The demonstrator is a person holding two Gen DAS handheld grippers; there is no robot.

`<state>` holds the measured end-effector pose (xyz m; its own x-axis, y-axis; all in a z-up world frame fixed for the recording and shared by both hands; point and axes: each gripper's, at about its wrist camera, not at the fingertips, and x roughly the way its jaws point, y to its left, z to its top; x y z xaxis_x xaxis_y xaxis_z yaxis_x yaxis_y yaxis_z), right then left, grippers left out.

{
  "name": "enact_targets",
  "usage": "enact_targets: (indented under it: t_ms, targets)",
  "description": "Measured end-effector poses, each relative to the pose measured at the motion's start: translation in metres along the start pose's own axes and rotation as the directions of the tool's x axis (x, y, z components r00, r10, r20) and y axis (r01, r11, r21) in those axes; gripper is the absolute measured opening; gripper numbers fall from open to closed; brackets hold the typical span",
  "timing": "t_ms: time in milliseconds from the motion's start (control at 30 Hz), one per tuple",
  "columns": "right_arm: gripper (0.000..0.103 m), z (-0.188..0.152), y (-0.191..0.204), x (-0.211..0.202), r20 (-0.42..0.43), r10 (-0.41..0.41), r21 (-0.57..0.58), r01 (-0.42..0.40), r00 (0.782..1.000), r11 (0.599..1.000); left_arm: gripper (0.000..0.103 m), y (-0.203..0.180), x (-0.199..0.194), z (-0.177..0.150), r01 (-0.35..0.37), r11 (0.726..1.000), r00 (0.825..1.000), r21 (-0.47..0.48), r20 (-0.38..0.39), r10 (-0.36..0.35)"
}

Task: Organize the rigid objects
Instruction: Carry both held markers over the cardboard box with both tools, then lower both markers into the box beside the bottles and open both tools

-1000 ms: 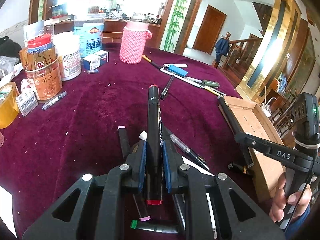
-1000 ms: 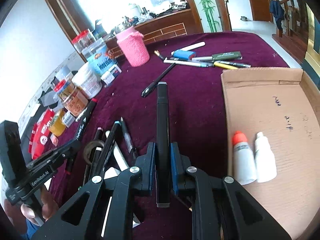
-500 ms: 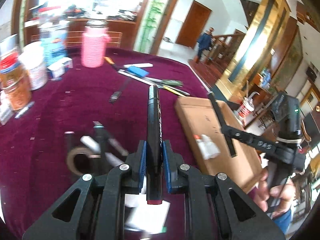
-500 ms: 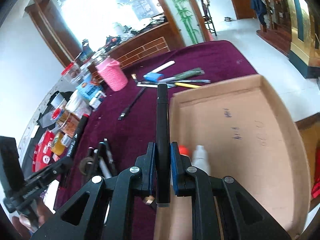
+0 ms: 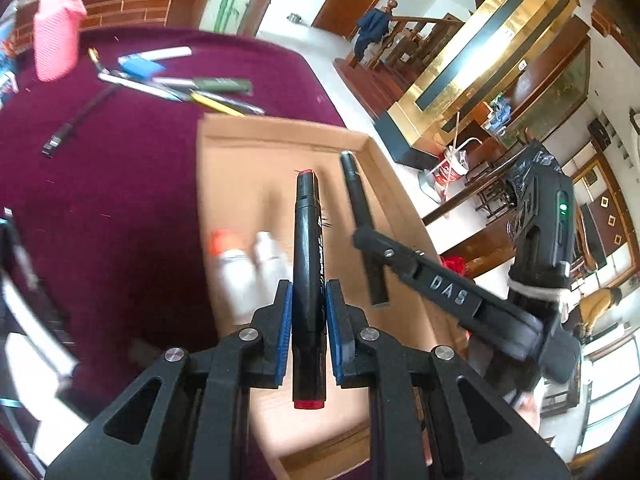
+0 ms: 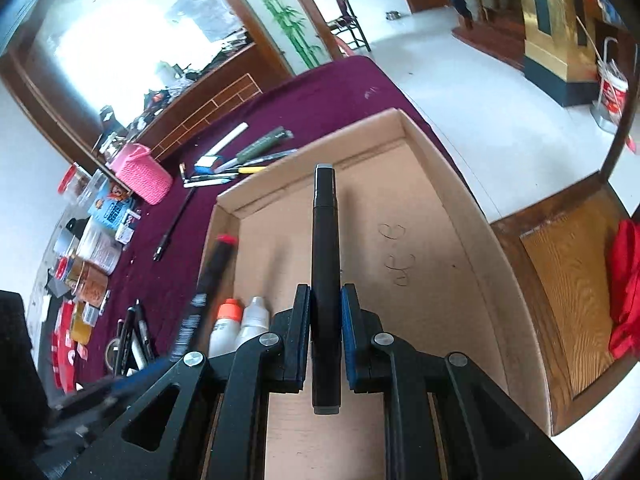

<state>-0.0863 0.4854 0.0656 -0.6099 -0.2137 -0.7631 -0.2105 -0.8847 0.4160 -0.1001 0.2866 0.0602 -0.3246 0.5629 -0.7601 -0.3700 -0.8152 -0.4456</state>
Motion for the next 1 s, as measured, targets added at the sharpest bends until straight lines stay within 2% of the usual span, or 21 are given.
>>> enact_targets:
  t_ms: [167,333,467,700,1000]
  targets:
    - [0.013,0.0,-0.005,0.0,-0.011,-0.011,0.019,0.011,1.0,1.0,0.014,-0.016,0.021,0.004,-0.008,1.0,1.0,-0.03,-0.009,0.008]
    - [0.013,-0.003,-0.011,0.006,-0.049,-0.028,0.036,0.03,0.998,0.999,0.013,-0.007,0.035,0.009,-0.046,0.996,0.999,-0.074,-0.015,0.045]
    - [0.013,-0.004,-0.012,0.008,-0.061,-0.03,0.034,0.033,0.998,0.999,0.013,0.001,0.04,0.007,-0.017,0.994,1.0,-0.104,-0.017,0.015]
    - [0.013,-0.004,-0.017,0.009,-0.07,-0.021,0.062,0.026,0.997,0.998,0.013,-0.006,0.04,-0.001,-0.021,0.998,1.0,-0.058,-0.003,0.021]
    - [0.014,-0.003,-0.015,0.01,-0.082,0.005,0.066,0.001,0.997,0.998,0.013,-0.006,0.04,-0.005,-0.007,0.998,1.0,-0.059,-0.015,0.006]
